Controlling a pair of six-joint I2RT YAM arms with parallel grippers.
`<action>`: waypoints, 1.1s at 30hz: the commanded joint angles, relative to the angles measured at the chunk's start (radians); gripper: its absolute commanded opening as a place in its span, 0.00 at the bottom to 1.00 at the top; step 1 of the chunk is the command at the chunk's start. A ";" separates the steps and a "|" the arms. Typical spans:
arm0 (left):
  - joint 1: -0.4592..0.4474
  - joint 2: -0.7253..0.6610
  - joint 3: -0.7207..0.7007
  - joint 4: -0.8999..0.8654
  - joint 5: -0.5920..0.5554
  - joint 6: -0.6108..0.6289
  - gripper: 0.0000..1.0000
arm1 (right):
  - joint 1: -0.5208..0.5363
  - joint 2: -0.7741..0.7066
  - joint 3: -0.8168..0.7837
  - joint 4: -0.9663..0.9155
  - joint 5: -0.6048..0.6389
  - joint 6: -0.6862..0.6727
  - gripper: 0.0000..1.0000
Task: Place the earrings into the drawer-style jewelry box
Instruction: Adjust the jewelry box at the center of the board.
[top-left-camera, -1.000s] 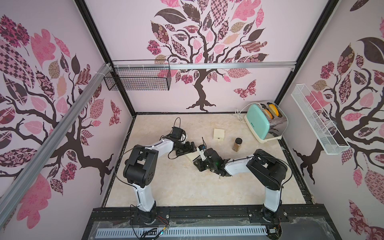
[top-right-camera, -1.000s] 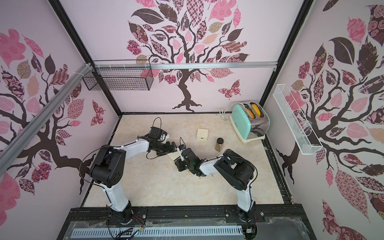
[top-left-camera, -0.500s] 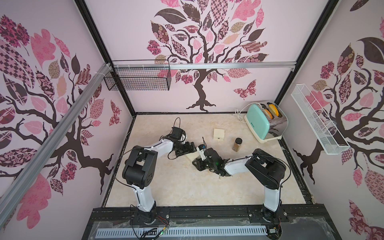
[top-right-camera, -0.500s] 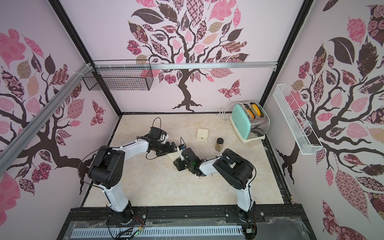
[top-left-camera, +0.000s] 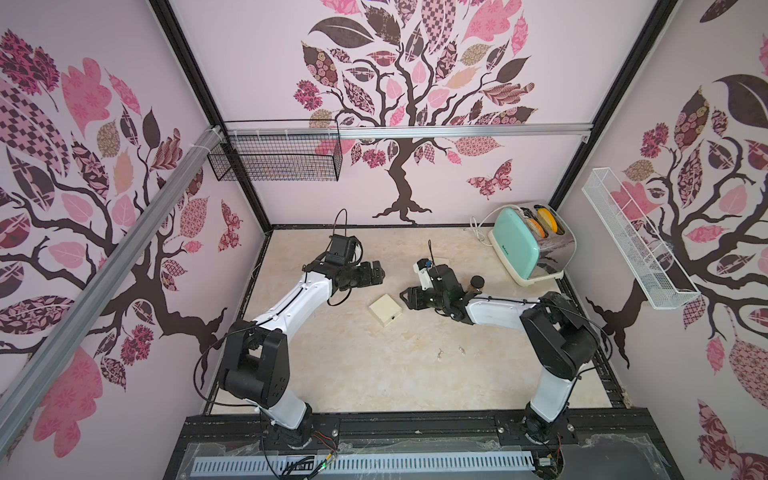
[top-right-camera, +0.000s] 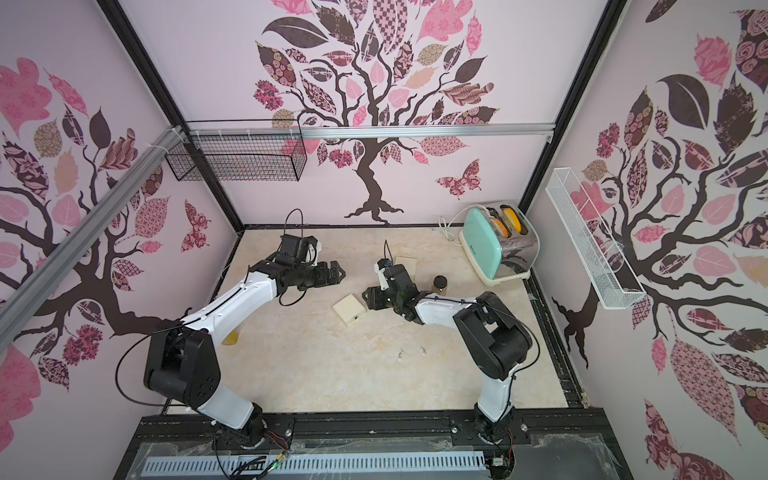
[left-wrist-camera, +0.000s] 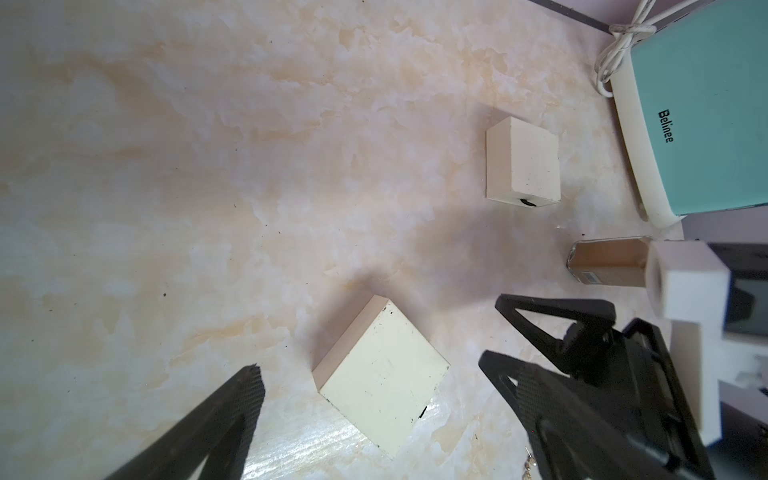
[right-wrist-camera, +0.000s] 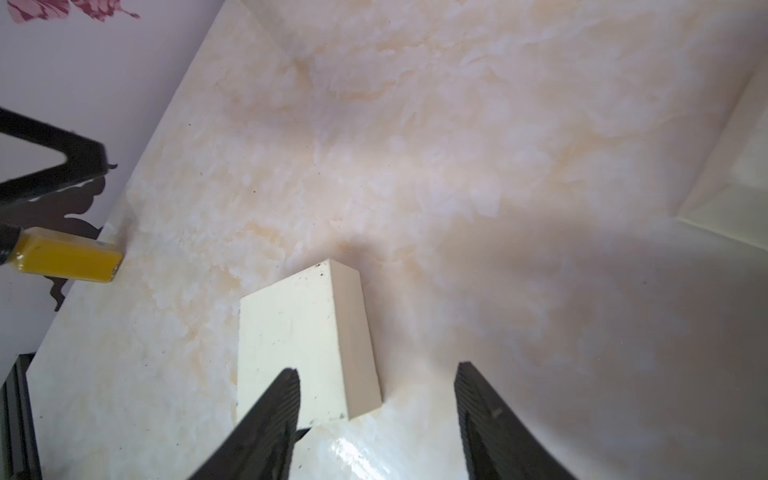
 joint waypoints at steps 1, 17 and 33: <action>0.001 -0.020 -0.026 -0.031 0.006 0.007 0.98 | 0.019 0.064 0.078 -0.069 -0.117 -0.025 0.65; 0.001 -0.079 -0.093 -0.026 0.003 0.001 0.98 | 0.135 0.129 0.106 -0.017 -0.166 0.091 0.61; 0.001 -0.144 -0.151 -0.029 -0.008 0.007 0.98 | 0.160 0.084 0.135 -0.070 -0.118 0.104 0.59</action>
